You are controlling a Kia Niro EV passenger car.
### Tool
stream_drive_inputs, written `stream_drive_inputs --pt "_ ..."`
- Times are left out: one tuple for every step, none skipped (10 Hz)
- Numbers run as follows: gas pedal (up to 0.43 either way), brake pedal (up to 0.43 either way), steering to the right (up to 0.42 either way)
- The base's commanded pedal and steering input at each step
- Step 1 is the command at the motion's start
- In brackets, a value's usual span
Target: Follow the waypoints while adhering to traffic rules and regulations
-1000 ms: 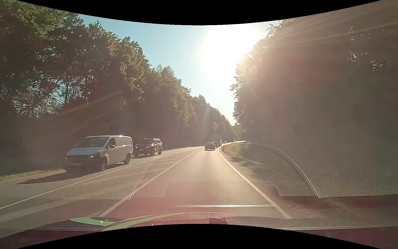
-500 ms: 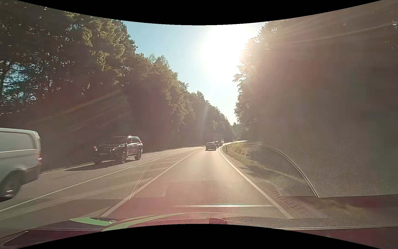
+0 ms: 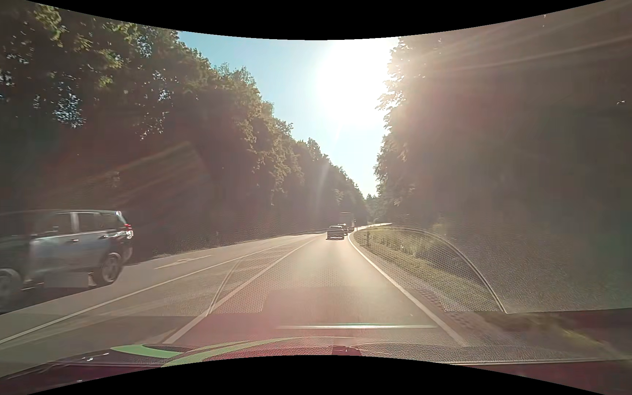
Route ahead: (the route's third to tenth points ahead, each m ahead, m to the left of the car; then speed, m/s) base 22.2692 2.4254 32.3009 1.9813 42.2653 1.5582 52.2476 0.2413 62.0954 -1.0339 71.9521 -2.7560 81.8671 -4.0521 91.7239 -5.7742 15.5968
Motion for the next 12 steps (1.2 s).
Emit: stream_drive_inputs --pt "0.22 0.0 0.008" --pt "0.197 0.0 0.008" --pt "0.189 0.0 0.01" --pt "0.177 0.0 0.012" --pt "0.157 0.0 0.012" --pt "0.157 0.0 0.011" --pt "0.15 0.0 0.012" --pt "0.15 0.0 0.011" --pt "0.138 0.0 0.011" --pt "0.098 0.0 0.01" --pt "0.087 0.0 0.009" --pt "0.039 0.0 0.009"
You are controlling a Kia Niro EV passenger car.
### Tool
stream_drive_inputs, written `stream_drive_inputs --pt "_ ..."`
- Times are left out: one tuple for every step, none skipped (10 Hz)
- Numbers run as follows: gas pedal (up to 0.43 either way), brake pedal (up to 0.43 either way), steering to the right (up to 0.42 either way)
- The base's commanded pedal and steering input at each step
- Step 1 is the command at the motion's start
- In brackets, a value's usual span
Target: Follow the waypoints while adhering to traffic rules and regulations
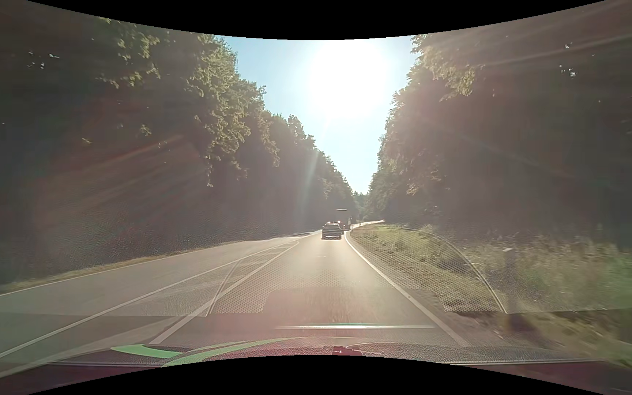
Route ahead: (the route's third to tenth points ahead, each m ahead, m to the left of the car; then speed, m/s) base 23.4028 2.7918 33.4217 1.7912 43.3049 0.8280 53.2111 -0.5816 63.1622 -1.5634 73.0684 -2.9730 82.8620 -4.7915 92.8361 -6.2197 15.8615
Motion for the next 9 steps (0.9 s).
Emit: stream_drive_inputs --pt "0.02 0.0 0.009" --pt "0.02 0.0 0.008" --pt "0.02 0.0 0.008" --pt "0.02 0.0 0.008" --pt "0.02 0.0 0.008" --pt "0.008 0.0 0.008" --pt "0.0 0.0 0.008" --pt "0.0 0.0 0.008" --pt "0.0 0.0 0.008"
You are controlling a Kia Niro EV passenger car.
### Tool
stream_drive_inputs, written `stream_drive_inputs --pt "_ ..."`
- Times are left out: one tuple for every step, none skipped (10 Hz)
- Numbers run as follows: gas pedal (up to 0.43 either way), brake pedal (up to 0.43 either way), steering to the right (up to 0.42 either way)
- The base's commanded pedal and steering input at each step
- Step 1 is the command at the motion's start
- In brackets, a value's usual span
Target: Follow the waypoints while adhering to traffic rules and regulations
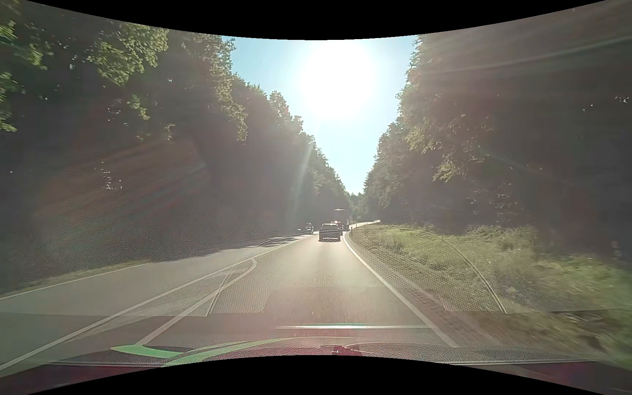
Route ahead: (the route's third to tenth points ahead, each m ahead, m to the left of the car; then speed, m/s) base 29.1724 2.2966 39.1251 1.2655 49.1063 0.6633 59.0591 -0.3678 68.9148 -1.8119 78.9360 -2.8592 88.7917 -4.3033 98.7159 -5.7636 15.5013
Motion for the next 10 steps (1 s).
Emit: stream_drive_inputs --pt "0.0 0.0 0.008" --pt "0.0 0.0 0.008" --pt "0.0 0.0 0.008" --pt "0.0 0.0 0.008" --pt "0.0 0.0 0.008" --pt "0.0 0.0 0.008" --pt "0.0 0.0 0.008" --pt "0.0 0.0 0.008" --pt "0.0 0.0 0.007" --pt "0.0 0.0 0.007"
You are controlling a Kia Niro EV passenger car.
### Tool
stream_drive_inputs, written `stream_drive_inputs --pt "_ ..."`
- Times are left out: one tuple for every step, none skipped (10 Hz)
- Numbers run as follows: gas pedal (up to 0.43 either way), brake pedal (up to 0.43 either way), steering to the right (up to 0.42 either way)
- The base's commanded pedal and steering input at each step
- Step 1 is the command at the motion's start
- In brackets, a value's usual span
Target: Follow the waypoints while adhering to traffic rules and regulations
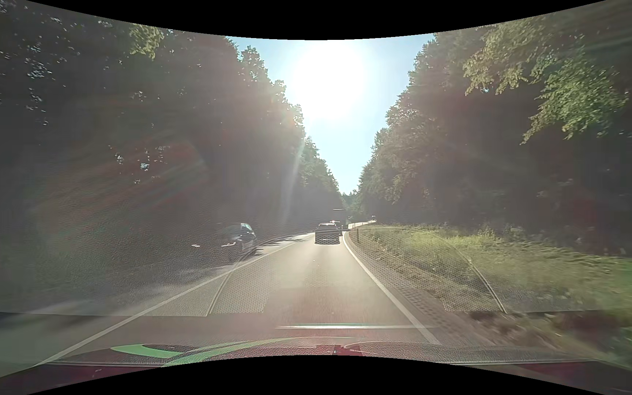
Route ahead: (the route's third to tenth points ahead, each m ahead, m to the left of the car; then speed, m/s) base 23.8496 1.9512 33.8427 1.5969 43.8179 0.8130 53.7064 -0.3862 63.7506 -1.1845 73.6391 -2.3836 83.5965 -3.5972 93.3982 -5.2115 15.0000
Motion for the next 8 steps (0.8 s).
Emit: stream_drive_inputs --pt "0.0 0.0 0.006" --pt "0.0 0.0 0.007" --pt "0.0 0.0 0.007" --pt "0.0 0.0 0.007" --pt "0.0 0.0 0.006" --pt "0.0 0.0 0.007" --pt "0.0 0.0 0.007" --pt "0.0 0.0 0.006"
